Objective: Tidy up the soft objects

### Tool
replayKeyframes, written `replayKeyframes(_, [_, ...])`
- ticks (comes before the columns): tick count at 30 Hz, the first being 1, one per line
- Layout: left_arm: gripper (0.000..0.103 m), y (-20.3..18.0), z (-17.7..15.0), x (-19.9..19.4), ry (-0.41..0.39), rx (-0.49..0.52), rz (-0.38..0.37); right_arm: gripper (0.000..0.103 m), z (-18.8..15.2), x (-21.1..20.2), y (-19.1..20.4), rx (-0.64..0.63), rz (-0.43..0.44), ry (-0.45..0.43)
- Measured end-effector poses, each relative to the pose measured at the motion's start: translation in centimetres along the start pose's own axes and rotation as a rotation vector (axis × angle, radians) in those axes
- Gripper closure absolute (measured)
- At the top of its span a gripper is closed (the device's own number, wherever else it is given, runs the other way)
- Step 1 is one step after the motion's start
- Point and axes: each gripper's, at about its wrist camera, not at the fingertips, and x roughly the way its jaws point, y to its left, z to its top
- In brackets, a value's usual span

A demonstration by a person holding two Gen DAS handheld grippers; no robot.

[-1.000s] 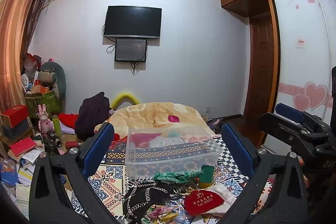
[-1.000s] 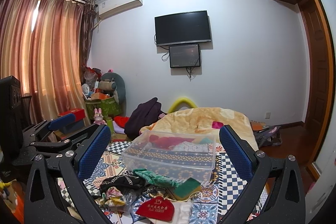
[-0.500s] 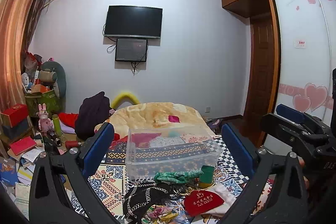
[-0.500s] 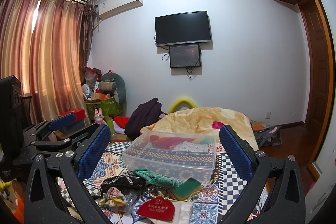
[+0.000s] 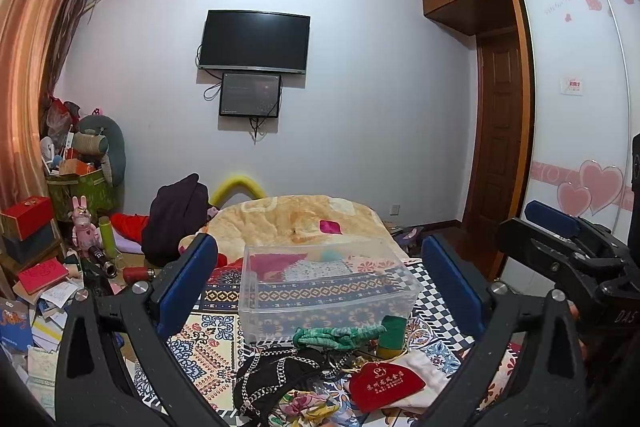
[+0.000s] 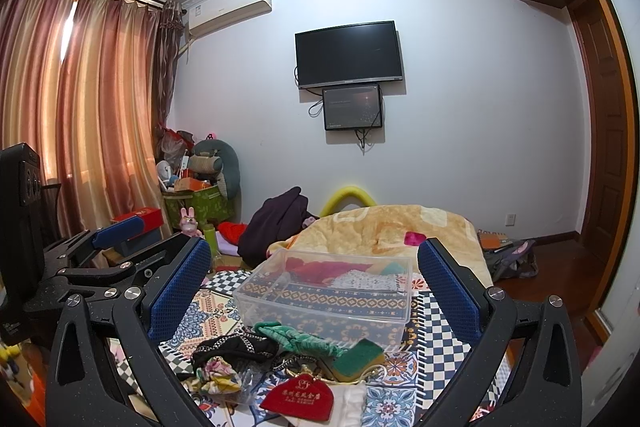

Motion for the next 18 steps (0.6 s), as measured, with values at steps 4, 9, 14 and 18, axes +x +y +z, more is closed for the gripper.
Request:
replayKeyframes(4, [0.0, -0.03, 0.02, 0.02, -0.001, 0.0, 0.0, 0.0, 0.04, -0.08, 0.07, 0.0, 0.004, -0.001])
replayKeyframes(9, [0.0, 0.04, 0.06, 0.06, 0.0, -0.003, -0.003, 0.0, 0.16, -0.19, 0.29, -0.002, 0.003, -0.003])
replayKeyframes(14, [0.0, 0.17, 0.02, 0.13, 0.006, -0.005, -0.004, 0.0, 0.09, -0.04, 0.14, 0.002, -0.001, -0.001])
replayKeyframes(18, [0.0, 0.34, -0.12, 0.46, 0.019, -0.003, 0.0, 0.0, -0.16, 0.47, -0.05, 0.004, -0.007, 0.015])
